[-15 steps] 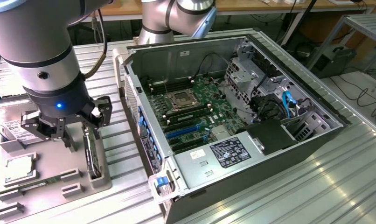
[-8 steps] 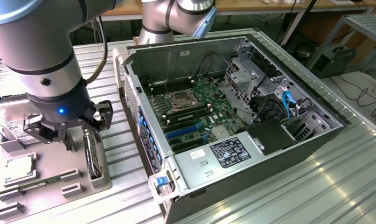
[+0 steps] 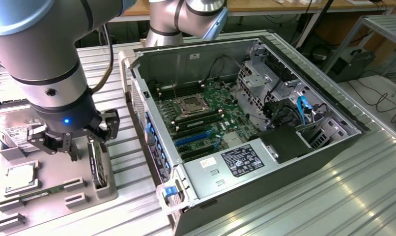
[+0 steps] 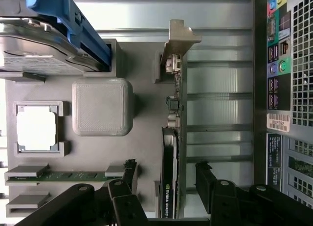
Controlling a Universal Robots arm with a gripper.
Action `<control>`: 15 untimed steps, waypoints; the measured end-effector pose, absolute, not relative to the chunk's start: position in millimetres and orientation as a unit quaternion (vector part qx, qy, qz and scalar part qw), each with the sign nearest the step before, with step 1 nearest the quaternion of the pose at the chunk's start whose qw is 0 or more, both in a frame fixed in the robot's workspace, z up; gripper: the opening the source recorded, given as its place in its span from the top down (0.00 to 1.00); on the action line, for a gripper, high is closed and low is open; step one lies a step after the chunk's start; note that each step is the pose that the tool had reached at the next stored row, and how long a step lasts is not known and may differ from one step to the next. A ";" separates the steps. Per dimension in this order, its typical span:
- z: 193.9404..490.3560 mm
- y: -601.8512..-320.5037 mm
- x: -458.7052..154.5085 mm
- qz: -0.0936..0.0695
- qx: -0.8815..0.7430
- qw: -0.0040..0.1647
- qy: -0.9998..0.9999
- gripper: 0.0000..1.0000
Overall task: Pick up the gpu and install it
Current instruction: 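Pick up the gpu and move the gpu toward the slot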
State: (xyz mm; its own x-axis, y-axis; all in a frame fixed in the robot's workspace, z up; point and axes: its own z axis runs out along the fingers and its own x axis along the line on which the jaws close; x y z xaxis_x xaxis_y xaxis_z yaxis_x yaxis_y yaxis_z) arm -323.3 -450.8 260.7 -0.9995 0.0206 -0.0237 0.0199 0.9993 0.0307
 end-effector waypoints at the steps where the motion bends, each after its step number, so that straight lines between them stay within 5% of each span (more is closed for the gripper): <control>1: 259.7 -451.1 -323.3 0.015 0.010 0.012 1.000 0.40; 15: 248.4 -456.7 -323.3 0.015 0.010 0.012 1.000 0.40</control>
